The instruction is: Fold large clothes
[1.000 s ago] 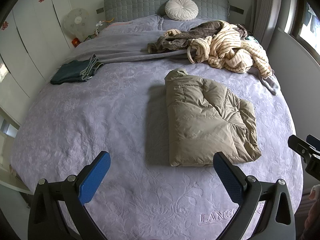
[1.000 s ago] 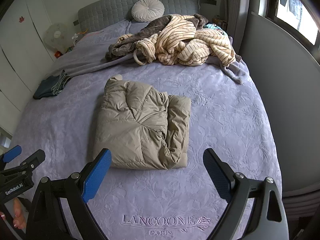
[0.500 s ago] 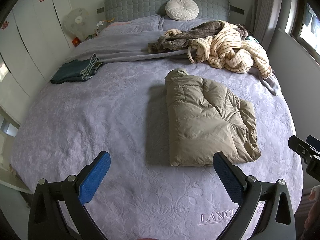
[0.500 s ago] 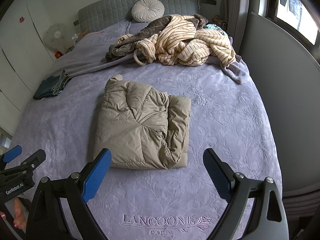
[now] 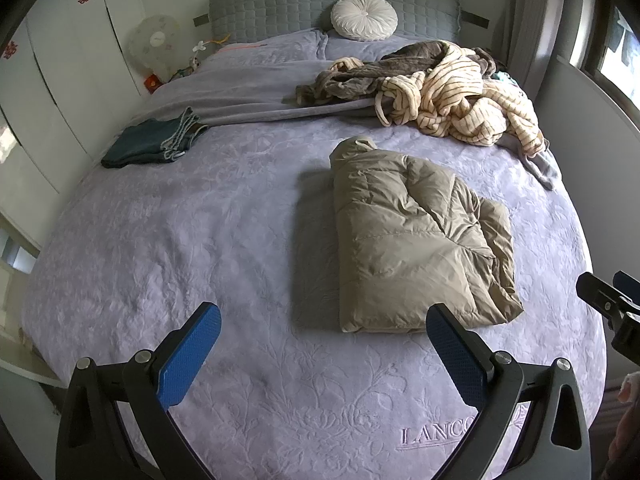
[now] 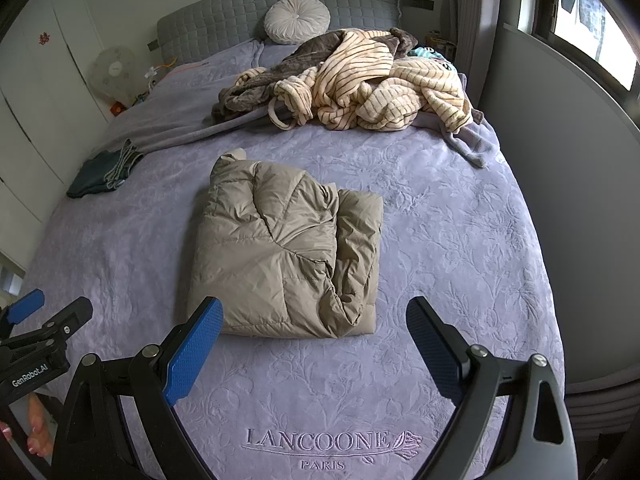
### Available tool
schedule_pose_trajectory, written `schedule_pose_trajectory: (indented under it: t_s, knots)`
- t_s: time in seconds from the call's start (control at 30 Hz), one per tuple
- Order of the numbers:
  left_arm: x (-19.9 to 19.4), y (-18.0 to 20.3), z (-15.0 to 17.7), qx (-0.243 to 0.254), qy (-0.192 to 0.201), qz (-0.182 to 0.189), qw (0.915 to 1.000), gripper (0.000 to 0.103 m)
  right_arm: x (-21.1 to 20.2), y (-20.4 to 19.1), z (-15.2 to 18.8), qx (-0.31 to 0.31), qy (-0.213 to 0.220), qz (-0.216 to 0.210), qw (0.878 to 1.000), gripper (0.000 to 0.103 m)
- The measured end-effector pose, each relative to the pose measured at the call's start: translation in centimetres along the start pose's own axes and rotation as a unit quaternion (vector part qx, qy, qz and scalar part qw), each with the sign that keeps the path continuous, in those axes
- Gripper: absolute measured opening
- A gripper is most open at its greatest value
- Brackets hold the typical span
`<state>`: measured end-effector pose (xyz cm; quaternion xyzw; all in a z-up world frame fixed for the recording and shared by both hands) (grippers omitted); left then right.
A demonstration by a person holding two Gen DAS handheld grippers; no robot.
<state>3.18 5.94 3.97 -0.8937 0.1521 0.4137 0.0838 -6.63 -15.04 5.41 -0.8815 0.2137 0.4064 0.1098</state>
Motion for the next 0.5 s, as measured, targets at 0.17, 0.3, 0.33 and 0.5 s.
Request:
schedule_pose_trajectory:
  t_s: [0.17, 0.3, 0.33, 0.5]
  knots:
    - [-0.03, -0.06, 0.03, 0.001, 0.000, -0.003, 1.0000, 0.103, 0.07, 0.02, 0.08, 0.001, -0.001, 0.000, 1.000, 0.094]
    - [0.06, -0.01, -0.03, 0.001, 0.002, 0.000, 1.0000, 0.103, 0.10, 0.04, 0.11, 0.001, -0.001, 0.000, 1.000, 0.094]
    - [0.05, 0.10, -0.11, 0.002, 0.004, 0.000, 1.0000, 0.103, 0.10, 0.04, 0.11, 0.001, -0.001, 0.001, 1.000, 0.094]
    - [0.10, 0.19, -0.29, 0.006, 0.002, 0.002, 1.0000, 0.103, 0.10, 0.03, 0.00, 0.000, -0.001, 0.000, 1.000, 0.094]
Point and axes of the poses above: each gripper's, at about its wrist camera, not at the fingertips, and x roughly the way its jaws point, y to its right, z to its underside, the point moved 4 cm from there along x, roughly the way its jaws point, and after that the axes turned 10 degrees about y, right-handed, at the moved point
